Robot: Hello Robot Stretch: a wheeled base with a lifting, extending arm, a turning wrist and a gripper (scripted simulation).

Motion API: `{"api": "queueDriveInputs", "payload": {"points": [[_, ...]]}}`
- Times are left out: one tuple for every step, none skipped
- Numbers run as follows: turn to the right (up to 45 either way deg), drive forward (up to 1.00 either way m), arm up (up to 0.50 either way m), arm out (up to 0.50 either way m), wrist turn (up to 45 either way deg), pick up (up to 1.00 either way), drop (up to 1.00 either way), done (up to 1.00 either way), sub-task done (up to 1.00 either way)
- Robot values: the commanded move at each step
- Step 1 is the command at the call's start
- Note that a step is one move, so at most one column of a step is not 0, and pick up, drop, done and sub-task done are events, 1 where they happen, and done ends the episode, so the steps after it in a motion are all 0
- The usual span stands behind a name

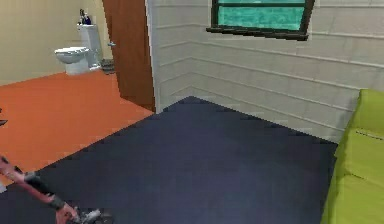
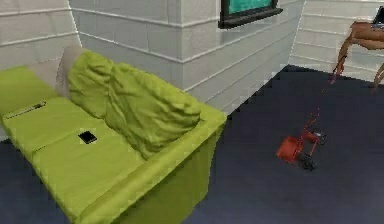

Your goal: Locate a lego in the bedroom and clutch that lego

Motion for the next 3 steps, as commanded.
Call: {"api": "queueDriveInputs", "payload": {"points": [[0.0,0.55,0.0,0.0,0.0,0.0,0.0,0.0,0.0],[-9.0,0.0,0.0,0.0,0.0,0.0,0.0,0.0,0.0],[0.0,0.65,0.0,0.0,0.0,0.0,0.0,0.0,0.0]]}}
